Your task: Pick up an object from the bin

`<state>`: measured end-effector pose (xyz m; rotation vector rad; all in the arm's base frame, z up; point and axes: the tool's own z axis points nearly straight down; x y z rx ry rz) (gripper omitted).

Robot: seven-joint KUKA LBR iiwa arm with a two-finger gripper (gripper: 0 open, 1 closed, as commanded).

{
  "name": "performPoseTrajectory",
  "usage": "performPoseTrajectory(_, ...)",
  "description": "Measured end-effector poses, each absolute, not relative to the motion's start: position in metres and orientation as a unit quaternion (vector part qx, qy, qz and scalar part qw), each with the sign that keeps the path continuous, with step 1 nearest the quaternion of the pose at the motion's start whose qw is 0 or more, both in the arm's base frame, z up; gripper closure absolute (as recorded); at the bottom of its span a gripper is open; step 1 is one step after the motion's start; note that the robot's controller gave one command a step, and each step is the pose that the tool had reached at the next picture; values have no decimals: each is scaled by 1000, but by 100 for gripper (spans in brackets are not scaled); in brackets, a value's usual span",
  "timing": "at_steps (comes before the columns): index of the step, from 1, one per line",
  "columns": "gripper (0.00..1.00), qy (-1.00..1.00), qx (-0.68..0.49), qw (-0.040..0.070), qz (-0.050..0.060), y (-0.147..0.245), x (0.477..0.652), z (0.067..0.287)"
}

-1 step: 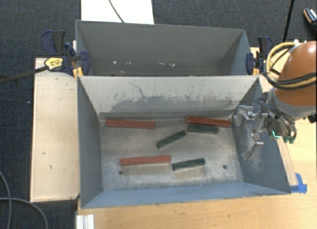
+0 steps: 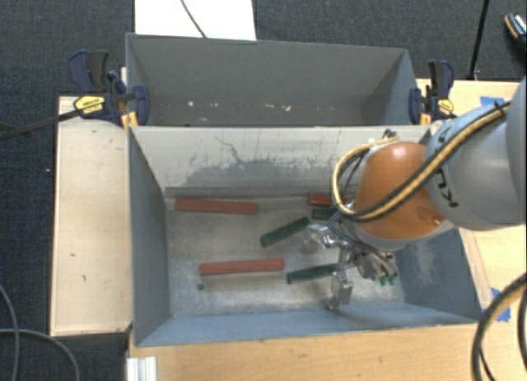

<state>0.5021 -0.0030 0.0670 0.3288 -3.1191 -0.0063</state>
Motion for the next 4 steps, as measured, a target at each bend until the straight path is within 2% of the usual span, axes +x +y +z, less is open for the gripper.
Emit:
performPoseTrajectory(1, 0, -988, 151, -3, -1, 30, 498, 101)
performPoseTrajectory(2, 0, -995, 103, 0, 0, 16, 493, 107)
performPoseTrajectory(3, 0, -997, 77, -1, -1, 18, 491, 69)
performPoseTrajectory(4, 0, -997, 80, -2, 0, 18, 492, 70)
